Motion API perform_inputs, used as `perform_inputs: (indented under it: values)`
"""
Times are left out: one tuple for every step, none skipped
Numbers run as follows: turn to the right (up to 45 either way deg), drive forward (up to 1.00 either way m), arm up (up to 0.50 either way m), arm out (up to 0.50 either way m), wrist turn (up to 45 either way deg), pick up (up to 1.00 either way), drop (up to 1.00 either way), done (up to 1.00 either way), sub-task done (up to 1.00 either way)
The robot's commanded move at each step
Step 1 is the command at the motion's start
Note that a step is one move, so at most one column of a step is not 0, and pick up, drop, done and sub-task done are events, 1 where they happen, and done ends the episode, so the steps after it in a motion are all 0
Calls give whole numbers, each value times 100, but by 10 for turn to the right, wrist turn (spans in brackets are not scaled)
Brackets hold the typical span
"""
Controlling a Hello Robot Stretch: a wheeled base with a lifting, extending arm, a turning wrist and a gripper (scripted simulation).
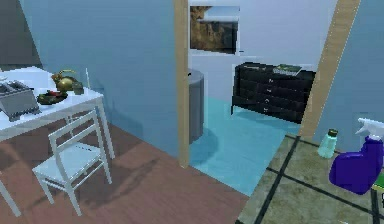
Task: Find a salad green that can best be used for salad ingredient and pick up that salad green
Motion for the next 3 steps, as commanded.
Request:
perform_inputs:
  values:
    - [0, 0, -10, 0, 0, 0, 0, 0, 0]
    - [0, 0, 10, 0, 0, 0, 0, 0, 0]
    - [0, 0, 0, 0, -450, 0, 0, 0, 0]
